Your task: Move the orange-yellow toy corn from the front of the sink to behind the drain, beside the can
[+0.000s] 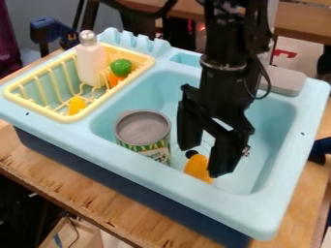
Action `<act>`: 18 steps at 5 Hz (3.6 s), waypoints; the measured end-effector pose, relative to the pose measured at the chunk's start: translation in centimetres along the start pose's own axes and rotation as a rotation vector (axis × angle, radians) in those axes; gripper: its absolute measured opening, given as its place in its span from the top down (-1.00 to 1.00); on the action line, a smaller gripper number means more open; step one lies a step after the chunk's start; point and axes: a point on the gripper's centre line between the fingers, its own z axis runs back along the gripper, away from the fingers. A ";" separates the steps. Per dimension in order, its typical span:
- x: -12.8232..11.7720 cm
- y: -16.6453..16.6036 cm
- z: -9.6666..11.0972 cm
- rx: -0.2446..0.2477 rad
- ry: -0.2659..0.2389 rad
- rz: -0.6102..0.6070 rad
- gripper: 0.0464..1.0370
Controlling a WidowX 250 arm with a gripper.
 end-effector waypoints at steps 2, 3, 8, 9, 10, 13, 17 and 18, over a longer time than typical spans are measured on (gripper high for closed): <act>0.4 0.1 -1.3 -0.005 0.026 -0.002 -0.93; 0.6 0.0 -1.7 -0.007 0.028 -0.003 -0.83; 0.2 1.5 4.2 -0.105 -0.183 -0.186 -0.17; 0.3 3.0 5.9 -0.075 -0.202 -0.146 -0.17; 0.7 5.4 5.7 -0.035 -0.194 -0.093 -0.17; 2.1 10.4 2.4 0.037 -0.167 0.013 -0.17; 3.9 10.7 -2.0 -0.024 -0.152 0.148 -0.18; 4.0 10.8 -2.0 -0.032 -0.131 0.177 -0.32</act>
